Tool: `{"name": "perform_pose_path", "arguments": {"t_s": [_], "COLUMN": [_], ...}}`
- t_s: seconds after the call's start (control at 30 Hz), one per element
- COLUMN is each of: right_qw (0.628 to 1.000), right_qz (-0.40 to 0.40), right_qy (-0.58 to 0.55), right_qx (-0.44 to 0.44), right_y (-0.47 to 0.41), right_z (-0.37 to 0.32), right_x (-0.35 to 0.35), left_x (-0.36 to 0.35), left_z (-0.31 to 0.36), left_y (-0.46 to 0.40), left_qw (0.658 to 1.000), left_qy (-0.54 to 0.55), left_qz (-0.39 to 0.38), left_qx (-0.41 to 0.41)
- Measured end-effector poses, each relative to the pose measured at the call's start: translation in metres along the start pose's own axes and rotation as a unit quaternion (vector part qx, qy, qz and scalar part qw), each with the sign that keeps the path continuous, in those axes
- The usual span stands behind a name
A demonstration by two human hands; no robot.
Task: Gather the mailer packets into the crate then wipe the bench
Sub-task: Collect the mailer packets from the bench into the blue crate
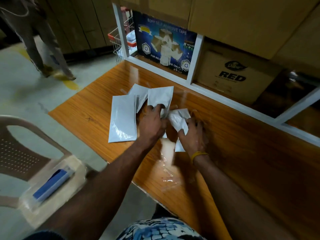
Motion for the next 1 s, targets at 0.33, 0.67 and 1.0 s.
{"name": "perform_pose_path", "arguments": {"t_s": [0.33,0.67,1.0], "right_qw": [0.990,0.961,0.919], "right_qz": [0.124,0.248,0.369], "right_qy": [-0.068,-0.118,-0.130], "right_qx": [-0.007,-0.036,-0.041], "right_y": [0.113,0.221,0.296], "right_z": [0.031,0.079,0.146], "right_x": [0.040,0.117,0.207], "left_x": [0.009,0.015,-0.002], "left_z": [0.027,0.107,0.239], "left_y": [0.118,0.199,0.251], "left_qw": [0.996,0.984,0.954], "left_qy": [0.080,0.161,0.240], "left_qz": [0.024,0.049,0.047], "left_qx": [-0.015,-0.066,-0.171]}}
Point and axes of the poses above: each hand's wrist, its own y-axis away from the middle knuckle, its own x-axis out of the back of the hand, z = x × y, the point moved 5 cm from there along -y, towards the middle knuckle, and after that the axes turned 9 degrees about -z, right-handed, at the moved point
